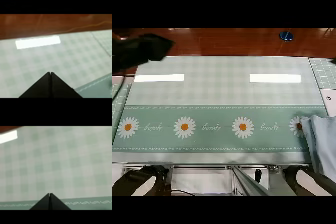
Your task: Fold the shirts.
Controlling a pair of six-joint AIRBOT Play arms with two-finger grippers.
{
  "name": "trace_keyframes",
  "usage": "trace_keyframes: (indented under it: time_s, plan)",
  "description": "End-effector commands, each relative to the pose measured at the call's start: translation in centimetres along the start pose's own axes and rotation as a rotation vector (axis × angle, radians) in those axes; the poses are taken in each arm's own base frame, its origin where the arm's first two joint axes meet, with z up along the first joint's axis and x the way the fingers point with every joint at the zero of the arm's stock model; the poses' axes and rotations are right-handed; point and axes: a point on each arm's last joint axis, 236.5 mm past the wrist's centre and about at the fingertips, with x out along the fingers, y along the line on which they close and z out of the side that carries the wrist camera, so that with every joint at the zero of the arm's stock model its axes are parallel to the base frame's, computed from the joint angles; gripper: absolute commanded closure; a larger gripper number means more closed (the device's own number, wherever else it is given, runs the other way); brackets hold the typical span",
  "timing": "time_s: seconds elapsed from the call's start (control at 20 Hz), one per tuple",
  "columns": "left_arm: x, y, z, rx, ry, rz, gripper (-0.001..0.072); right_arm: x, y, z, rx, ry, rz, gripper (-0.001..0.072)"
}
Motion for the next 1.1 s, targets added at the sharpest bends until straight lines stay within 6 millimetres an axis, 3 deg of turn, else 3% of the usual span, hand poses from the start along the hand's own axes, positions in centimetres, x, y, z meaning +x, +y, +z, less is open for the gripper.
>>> trace_keyframes:
  time_s: [0.0,0.1,0.2,0.3,0.45,1.05]
  plan:
    - [2.8,5.4,-6.9,0.081,0.253,0.239,0.0687,7.9,5.9,-3.4,-0.410,0.128,-0.126,0.0695]
    - [3.7,9.6,-11.5,0.045,0.373,0.331,0.0687,11.6,4.2,-6.1,-0.375,0.226,-0.220,0.0695]
    - [4.3,11.4,-13.7,0.015,0.431,0.358,0.0686,14.0,2.6,-9.0,-0.292,0.316,-0.244,0.0695]
    - [4.6,11.9,-13.6,0.011,0.424,0.364,0.0687,14.7,1.8,-10.4,-0.280,0.356,-0.255,0.0694]
    - [4.7,11.8,-13.7,0.008,0.424,0.362,0.0686,14.5,1.6,-10.9,-0.283,0.380,-0.262,0.0694]
    - [4.7,11.9,-13.8,0.008,0.428,0.362,0.0686,14.5,1.6,-10.8,-0.284,0.375,-0.260,0.0694]
